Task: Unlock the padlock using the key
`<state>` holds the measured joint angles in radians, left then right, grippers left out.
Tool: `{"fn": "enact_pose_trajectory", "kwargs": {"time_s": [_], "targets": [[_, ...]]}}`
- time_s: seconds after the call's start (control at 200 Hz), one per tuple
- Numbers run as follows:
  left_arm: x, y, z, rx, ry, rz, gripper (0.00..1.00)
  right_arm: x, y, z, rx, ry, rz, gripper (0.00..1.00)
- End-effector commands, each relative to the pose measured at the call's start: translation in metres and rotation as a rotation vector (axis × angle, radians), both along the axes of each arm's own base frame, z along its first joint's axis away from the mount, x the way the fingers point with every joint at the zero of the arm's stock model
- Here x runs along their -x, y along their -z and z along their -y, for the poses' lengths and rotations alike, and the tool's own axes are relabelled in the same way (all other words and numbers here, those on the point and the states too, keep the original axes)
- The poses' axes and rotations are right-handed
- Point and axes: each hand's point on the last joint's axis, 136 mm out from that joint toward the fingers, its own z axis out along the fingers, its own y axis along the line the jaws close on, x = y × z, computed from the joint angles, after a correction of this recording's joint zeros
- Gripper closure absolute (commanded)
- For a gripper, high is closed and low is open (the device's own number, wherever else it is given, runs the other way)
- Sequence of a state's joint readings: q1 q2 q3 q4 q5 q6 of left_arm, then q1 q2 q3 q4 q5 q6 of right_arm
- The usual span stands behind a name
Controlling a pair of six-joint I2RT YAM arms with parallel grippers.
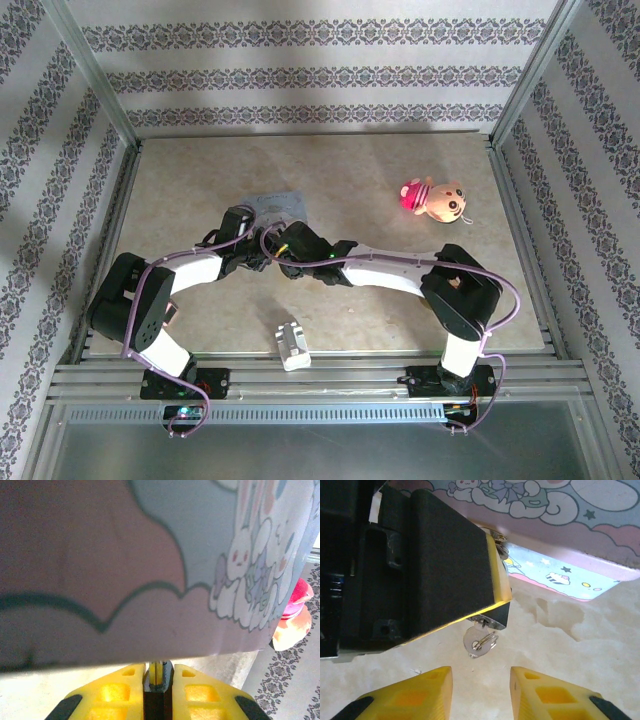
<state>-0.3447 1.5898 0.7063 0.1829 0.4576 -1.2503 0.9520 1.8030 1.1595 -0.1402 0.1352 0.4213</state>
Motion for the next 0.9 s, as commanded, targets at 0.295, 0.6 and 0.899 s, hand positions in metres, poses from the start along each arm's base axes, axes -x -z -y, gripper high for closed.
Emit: {"fn": "enact_pose_trajectory", "kwargs": {"time_s": [0.295,0.6,0.899], "targets": [[0.020,0.017,0.001,0.016,0.021,-0.152,1.00,-0.010,0.008,-0.010,0.120,-0.053,0.047,0.62],[0.022,0.016,0.002,0.022,0.029,-0.156,1.00,-0.015,0.012,-0.010,0.149,-0.051,0.074,0.66],[0.024,0.017,0.005,0.041,0.036,-0.163,1.00,-0.021,0.018,-0.013,0.158,-0.051,0.094,0.72]]}}
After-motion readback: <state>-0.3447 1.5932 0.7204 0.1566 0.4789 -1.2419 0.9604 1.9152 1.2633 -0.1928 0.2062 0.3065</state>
